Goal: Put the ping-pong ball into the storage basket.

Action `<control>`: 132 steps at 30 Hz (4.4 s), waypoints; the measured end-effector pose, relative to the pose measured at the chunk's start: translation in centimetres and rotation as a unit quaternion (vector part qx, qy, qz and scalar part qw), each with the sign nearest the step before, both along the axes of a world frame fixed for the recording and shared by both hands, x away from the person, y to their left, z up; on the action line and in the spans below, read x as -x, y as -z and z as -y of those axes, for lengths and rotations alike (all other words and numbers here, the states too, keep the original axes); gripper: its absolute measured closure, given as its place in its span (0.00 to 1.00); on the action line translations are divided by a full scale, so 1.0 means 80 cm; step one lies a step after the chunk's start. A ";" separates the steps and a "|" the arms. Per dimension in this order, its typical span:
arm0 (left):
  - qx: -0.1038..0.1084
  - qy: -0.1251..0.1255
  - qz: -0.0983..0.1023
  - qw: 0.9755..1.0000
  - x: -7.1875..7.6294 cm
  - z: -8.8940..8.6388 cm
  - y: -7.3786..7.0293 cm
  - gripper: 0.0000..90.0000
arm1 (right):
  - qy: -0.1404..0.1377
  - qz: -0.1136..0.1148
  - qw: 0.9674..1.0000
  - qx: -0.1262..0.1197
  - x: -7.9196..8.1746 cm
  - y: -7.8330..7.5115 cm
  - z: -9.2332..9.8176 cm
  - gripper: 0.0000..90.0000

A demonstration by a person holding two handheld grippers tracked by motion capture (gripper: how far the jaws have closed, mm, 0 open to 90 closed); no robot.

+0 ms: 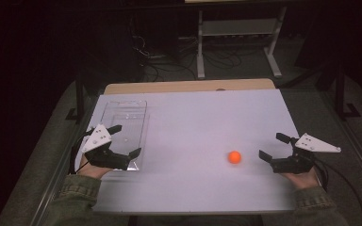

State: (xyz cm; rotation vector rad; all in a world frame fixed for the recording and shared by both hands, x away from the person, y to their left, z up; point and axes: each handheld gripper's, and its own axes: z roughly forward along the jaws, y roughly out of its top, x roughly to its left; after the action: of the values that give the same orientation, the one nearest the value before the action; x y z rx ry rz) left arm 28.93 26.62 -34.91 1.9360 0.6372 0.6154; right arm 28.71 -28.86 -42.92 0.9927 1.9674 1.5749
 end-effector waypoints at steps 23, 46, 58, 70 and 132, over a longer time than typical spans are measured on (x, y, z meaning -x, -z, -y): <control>-0.037 0.038 -0.017 0.998 -0.020 0.037 -0.017 0.00 | -0.005 0.001 1.000 -0.002 0.000 0.000 0.000 0.00; -0.075 0.080 -0.025 0.994 -0.035 0.076 -0.033 0.00 | -0.014 -0.002 1.000 0.003 0.000 0.001 -0.003 0.00; -0.088 0.099 -0.028 0.991 -0.044 0.095 -0.041 0.00 | -0.015 -0.002 1.000 0.001 0.000 0.001 -0.003 0.00; -0.103 0.114 -0.029 0.988 -0.050 0.117 -0.046 0.00 | -0.015 -0.002 1.000 0.001 0.001 0.001 -0.003 0.00; -0.170 0.206 -0.060 0.962 -0.101 0.238 -0.047 0.00 | -0.018 0.001 1.000 -0.002 0.002 0.001 -0.002 0.00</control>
State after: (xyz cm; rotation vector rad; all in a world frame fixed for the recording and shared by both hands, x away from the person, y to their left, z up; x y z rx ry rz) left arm 37.00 7.61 -31.18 2.3544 0.1892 0.3607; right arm 28.57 -28.67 -43.01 0.9623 1.9927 1.6002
